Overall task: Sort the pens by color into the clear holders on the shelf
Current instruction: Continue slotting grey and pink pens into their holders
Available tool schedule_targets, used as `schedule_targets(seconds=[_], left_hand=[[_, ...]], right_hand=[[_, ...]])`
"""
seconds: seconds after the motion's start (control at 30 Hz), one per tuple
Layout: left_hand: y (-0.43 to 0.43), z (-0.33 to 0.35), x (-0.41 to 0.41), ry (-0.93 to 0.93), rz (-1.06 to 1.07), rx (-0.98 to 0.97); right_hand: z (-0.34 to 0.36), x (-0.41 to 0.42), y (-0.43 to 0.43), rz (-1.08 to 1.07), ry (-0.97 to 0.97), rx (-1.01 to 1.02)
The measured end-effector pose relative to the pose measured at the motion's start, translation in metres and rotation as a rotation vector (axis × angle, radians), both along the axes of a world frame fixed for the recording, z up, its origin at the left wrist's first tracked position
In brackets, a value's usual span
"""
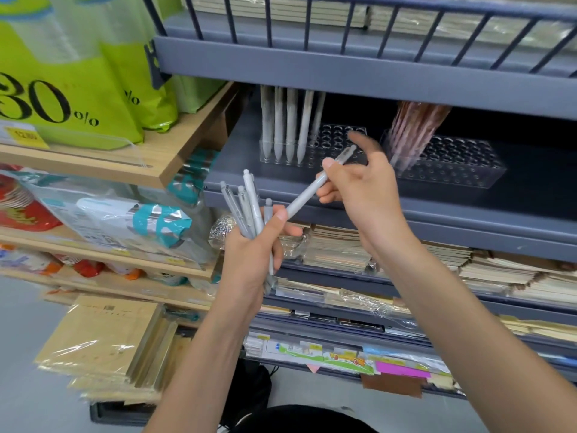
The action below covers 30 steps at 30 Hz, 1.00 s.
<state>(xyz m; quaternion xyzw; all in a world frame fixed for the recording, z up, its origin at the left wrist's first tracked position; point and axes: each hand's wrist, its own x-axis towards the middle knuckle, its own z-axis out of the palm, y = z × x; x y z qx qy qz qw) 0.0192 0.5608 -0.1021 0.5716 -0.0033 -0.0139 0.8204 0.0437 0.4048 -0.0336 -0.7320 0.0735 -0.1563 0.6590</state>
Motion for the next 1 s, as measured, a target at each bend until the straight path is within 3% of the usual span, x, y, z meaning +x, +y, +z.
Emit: schedule_targets(seconds=[0.37,0.57,0.73,1.0], left_hand=[[0.003,0.001,0.000,0.016,-0.003,0.025],[0.007,0.000,0.000,0.034,0.021,0.021],[0.012,0.000,-0.001,0.046,0.018,0.014],[0.014,-0.004,0.002,0.093,0.029,0.001]], right_hand=[[0.019,0.028,-0.018,-0.015,-0.141,-0.045],[0.034,0.057,-0.028,-0.243,-0.163,-0.085],[0.031,0.071,-0.031,-0.407,-0.194,-0.193],[0.024,0.084,-0.026,-0.334,-0.146,-0.455]])
